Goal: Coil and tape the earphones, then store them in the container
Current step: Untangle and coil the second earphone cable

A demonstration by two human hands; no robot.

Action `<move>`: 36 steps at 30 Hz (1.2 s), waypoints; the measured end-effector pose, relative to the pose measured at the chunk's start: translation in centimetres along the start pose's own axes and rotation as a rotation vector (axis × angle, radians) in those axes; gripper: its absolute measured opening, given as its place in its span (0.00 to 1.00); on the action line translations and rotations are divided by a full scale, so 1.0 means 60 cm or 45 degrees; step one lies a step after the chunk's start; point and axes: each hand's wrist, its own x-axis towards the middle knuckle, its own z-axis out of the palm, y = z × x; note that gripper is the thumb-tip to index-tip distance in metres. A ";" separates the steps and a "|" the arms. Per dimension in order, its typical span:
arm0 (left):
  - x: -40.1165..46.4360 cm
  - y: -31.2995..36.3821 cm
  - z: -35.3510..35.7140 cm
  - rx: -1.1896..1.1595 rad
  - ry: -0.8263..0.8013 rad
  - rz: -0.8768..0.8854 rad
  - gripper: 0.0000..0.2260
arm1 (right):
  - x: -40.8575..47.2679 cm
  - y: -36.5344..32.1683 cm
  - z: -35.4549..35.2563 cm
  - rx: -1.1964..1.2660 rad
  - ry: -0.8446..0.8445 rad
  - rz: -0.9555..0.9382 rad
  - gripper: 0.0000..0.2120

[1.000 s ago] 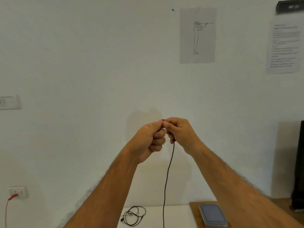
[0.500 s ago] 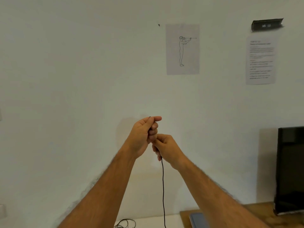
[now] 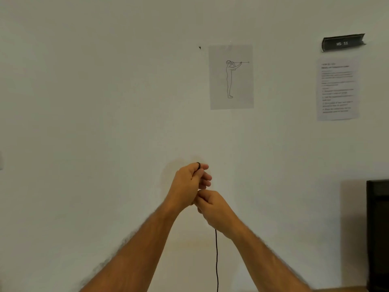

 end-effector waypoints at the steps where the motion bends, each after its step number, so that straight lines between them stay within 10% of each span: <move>1: 0.004 -0.005 0.002 0.038 -0.018 -0.001 0.11 | 0.001 0.004 -0.006 -0.021 0.006 -0.008 0.14; 13: 0.020 -0.036 -0.008 0.415 -0.181 -0.045 0.13 | 0.045 -0.006 -0.062 -0.233 0.034 -0.147 0.14; 36: -0.001 -0.008 -0.071 -0.144 -0.387 -0.343 0.14 | 0.077 -0.067 -0.081 -0.475 -0.051 -0.308 0.04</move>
